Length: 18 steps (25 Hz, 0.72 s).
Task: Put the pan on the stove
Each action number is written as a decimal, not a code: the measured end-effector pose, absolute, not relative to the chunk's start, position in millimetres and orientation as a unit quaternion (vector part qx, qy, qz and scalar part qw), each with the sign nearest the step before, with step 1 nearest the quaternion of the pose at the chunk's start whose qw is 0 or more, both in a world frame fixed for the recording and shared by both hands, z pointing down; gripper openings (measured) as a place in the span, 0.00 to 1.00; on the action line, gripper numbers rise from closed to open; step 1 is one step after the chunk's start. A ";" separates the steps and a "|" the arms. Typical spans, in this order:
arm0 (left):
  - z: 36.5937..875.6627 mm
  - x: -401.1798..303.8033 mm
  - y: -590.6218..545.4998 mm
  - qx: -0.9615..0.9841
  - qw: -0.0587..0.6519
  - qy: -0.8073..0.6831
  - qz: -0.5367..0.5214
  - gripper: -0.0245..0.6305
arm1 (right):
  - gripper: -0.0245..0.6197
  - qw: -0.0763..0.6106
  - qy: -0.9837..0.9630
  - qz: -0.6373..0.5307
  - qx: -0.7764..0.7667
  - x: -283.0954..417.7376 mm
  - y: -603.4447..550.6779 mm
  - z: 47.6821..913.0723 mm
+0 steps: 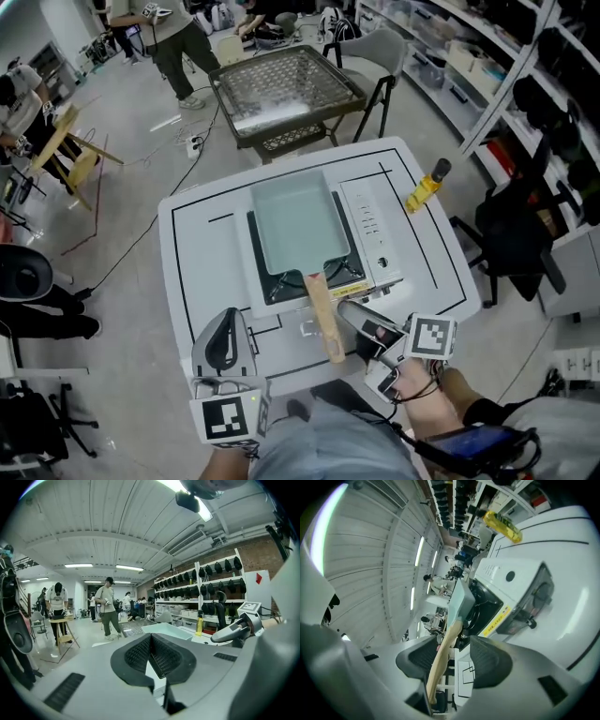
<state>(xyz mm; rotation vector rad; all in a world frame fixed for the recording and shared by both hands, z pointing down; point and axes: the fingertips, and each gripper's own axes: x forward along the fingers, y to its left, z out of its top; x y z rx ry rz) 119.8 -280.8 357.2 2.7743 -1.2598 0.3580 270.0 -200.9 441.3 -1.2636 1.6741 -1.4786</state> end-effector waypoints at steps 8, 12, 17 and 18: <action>340.4 84.8 -208.2 0.920 0.030 -0.380 0.087 0.07 | 0.35 0.250 0.614 -0.406 -0.629 275.4 -99.9 412.0; 317.3 56.1 -169.5 0.924 0.011 -0.376 0.066 0.07 | 0.35 0.187 0.650 -0.297 -0.674 232.1 -67.6 373.7; 284.3 18.0 -125.9 0.924 -0.019 -0.380 0.034 0.07 | 0.16 0.073 0.672 -0.162 -0.719 171.5 -40.4 341.8; 280.4 10.6 -119.1 0.924 -0.020 -0.381 0.031 0.07 | 0.15 0.058 0.671 -0.141 -0.726 161.7 -35.7 337.2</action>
